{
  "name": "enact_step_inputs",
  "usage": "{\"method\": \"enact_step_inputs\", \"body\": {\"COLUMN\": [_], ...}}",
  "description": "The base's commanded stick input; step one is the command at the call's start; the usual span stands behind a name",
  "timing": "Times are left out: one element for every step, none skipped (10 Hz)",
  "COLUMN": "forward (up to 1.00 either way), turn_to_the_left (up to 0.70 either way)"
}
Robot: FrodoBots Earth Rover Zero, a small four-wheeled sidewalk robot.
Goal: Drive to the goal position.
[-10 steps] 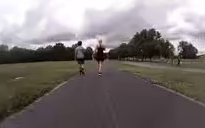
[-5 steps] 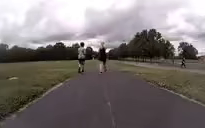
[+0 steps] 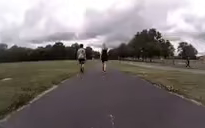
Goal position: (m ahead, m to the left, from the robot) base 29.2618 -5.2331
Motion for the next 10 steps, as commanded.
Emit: {"method": "enact_step_inputs", "body": {"forward": [0.70, 0.70, 0.70, 0.70, 0.70, 0.70, 0.70, 0.70, 0.70, 0.70], "turn_to_the_left": [0.00, 0.00, 0.00, 0.00, 0.00, 0.00, 0.00, 0.00, 0.00, 0.00]}}
